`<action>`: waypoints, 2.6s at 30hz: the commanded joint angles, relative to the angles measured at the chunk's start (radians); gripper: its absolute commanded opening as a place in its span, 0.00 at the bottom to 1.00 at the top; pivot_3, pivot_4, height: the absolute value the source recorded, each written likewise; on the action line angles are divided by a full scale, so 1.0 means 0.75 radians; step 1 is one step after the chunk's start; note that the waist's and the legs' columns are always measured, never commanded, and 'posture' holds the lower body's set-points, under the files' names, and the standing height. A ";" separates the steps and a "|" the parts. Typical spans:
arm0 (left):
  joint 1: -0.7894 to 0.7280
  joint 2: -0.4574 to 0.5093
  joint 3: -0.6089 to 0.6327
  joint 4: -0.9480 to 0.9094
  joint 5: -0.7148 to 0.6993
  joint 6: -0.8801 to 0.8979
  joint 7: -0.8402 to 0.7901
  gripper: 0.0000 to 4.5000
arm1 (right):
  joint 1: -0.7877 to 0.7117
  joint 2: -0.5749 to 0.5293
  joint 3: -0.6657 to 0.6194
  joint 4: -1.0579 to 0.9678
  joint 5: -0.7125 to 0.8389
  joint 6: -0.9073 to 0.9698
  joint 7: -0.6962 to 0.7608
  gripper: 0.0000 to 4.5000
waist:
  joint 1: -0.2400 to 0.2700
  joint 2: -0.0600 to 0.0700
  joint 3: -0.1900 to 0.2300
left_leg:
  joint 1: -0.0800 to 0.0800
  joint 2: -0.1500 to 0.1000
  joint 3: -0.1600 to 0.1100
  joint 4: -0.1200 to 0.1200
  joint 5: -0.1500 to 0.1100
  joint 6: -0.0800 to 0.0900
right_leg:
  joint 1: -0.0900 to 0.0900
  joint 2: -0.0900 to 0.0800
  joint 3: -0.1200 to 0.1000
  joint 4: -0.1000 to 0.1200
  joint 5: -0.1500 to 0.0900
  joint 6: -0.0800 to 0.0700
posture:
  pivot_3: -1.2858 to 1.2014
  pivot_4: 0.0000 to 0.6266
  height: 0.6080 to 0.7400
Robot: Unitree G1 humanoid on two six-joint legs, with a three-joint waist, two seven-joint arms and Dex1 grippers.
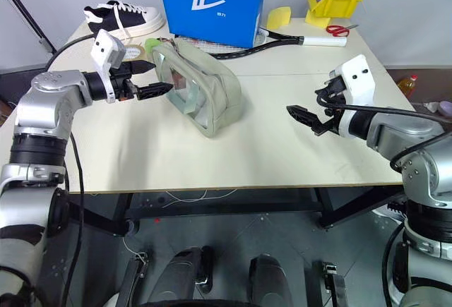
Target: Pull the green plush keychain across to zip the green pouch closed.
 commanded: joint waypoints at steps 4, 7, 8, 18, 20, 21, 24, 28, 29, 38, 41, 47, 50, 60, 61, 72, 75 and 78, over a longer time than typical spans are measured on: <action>-0.020 0.022 0.004 0.009 0.000 -0.040 -0.070 0.98 | -0.051 -0.012 -0.057 -0.088 0.048 0.051 -0.036 0.99 | 0.001 0.000 0.000 | 0.000 0.000 0.000 0.000 0.000 0.000 | 0.000 0.000 0.000 0.000 0.000 0.000 | 0.52 0.24 1.00; -0.020 0.029 0.013 0.009 0.003 -0.042 -0.072 0.98 | -0.068 0.004 -0.048 -0.112 0.071 0.074 -0.055 0.99 | 0.002 0.000 0.000 | 0.000 0.000 0.000 0.000 0.000 0.000 | 0.000 0.000 0.000 0.000 0.000 0.000 | 0.52 0.24 1.00; -0.021 0.030 0.015 0.009 0.003 -0.042 -0.071 0.98 | -0.073 0.010 -0.045 -0.117 0.077 0.080 -0.062 0.99 | 0.002 0.000 0.000 | 0.000 0.000 0.000 0.000 0.000 0.000 | 0.000 0.000 0.000 0.000 0.000 0.000 | 0.52 0.24 1.00; 0.046 0.067 0.025 -0.194 -0.074 0.088 -0.137 0.98 | -0.257 0.324 0.111 -0.126 0.129 0.132 -0.238 0.99 | -0.013 0.000 0.000 | 0.000 0.000 0.000 0.001 0.000 0.000 | 0.000 0.000 0.000 0.001 0.001 -0.001 | 0.52 0.24 1.00; 0.085 0.097 0.017 -0.285 -0.102 0.153 -0.174 0.98 | -0.304 0.397 0.154 -0.104 0.117 0.124 -0.266 0.99 | -0.023 0.000 0.000 | 0.000 0.000 0.000 0.000 0.000 0.000 | -0.001 0.000 0.001 0.003 0.001 -0.001 | 0.52 0.24 1.00; 0.108 0.120 0.027 -0.336 -0.119 0.187 -0.186 0.98 | -0.335 0.440 0.184 -0.089 0.109 0.116 -0.281 0.99 | -0.028 0.000 0.000 | 0.000 0.000 0.000 0.001 0.000 -0.001 | -0.001 0.000 0.001 0.004 0.001 -0.001 | 0.52 0.24 1.00; 0.148 0.177 0.096 -0.439 -0.176 0.288 -0.157 0.98 | -0.417 0.542 0.252 -0.046 0.088 0.098 -0.305 0.99 | -0.033 0.000 0.000 | 0.000 0.000 0.000 0.001 0.001 -0.001 | -0.003 0.000 0.002 0.007 0.001 -0.001 | 0.52 0.24 1.00; 0.252 0.227 0.162 -0.598 -0.272 0.412 -0.133 0.98 | -0.469 0.588 0.370 0.035 0.004 0.044 -0.296 0.99 | -0.036 0.001 0.000 | 0.001 0.000 0.000 0.001 0.002 -0.002 | -0.004 0.000 0.003 0.010 0.001 -0.001 | 0.52 0.24 1.00; 0.265 0.226 0.177 -0.624 -0.289 0.435 -0.114 0.98 | -0.475 0.577 0.421 0.070 -0.048 0.009 -0.289 0.99 | -0.033 0.001 0.000 | 0.001 0.000 0.000 0.001 0.002 -0.002 | -0.003 0.000 0.003 0.010 0.001 -0.001 | 0.52 0.24 1.00; 0.302 0.203 0.258 -0.703 -0.369 0.495 0.044 0.98 | -0.540 0.665 0.684 0.421 -0.403 -0.315 -0.269 0.99 | -0.035 0.001 0.000 | 0.001 -0.002 0.001 0.001 0.009 0.002 | -0.004 0.000 0.004 0.010 0.003 -0.001 | 0.52 0.24 1.00; 0.327 0.195 0.261 -0.745 -0.395 0.513 0.072 1.00 | -0.524 0.710 0.695 0.451 -0.431 -0.368 -0.234 0.94 | -0.036 0.001 0.000 | 0.001 -0.002 0.001 0.000 0.010 0.001 | -0.005 0.000 0.004 0.011 0.004 -0.001 | 0.52 0.24 1.00; 0.318 0.184 0.229 -0.712 -0.396 0.481 0.092 1.00 | -0.482 0.703 0.678 0.421 -0.468 -0.379 -0.174 0.39 | -0.032 0.001 0.000 | 0.000 -0.002 0.001 -0.001 0.010 0.000 | -0.007 0.001 0.004 0.012 0.004 -0.001 | 0.52 0.24 1.00; 0.289 0.168 0.203 -0.677 -0.384 0.457 0.089 1.00 | -0.451 0.599 0.634 0.381 -0.478 -0.377 -0.108 0.06 | -0.024 0.001 0.000 | 0.000 -0.002 0.001 -0.001 0.010 0.000 | -0.007 0.001 0.004 0.012 0.004 -0.001 | 0.52 0.24 1.00; 0.261 0.164 0.148 -0.593 -0.371 0.403 0.038 1.00 | -0.348 0.050 0.473 0.644 -0.552 -0.880 0.372 0.03 | -0.025 0.000 0.001 | 0.000 -0.004 0.002 -0.001 0.011 0.002 | -0.005 -0.002 0.004 0.008 0.005 0.001 | 0.52 0.24 1.00; 0.256 0.159 0.137 -0.588 -0.369 0.397 0.031 1.00 | -0.340 0.045 0.487 0.681 -0.580 -0.938 0.383 0.03 | -0.028 0.000 0.001 | 0.000 -0.004 0.002 -0.001 0.011 0.001 | -0.005 -0.001 0.004 0.008 0.005 0.001 | 0.52 0.24 1.00; 0.223 0.175 0.116 -0.527 -0.347 0.366 0.001 1.00 | -0.246 0.057 0.420 0.534 -0.555 -0.902 0.454 0.59 | -0.030 0.001 0.002 | 0.001 0.000 0.007 -0.002 0.011 0.001 | -0.008 0.000 0.008 0.010 0.006 0.000 | 0.52 0.24 1.00; 0.182 0.167 0.124 -0.453 -0.329 0.343 0.005 1.00 | -0.230 0.034 0.388 0.479 -0.566 -0.887 0.441 0.93 | -0.024 0.001 0.002 | 0.000 0.000 0.007 -0.001 0.011 0.001 | -0.008 -0.001 0.008 0.010 0.006 0.000 | 0.52 0.24 1.00; 0.120 0.155 0.145 -0.311 -0.310 0.305 0.023 1.00 | -0.227 0.007 0.337 0.396 -0.546 -0.848 0.435 0.93 | -0.021 0.001 0.002 | 0.000 0.000 0.007 0.000 0.011 0.001 | -0.008 -0.002 0.008 0.009 0.006 0.000 | 0.52 0.24 1.00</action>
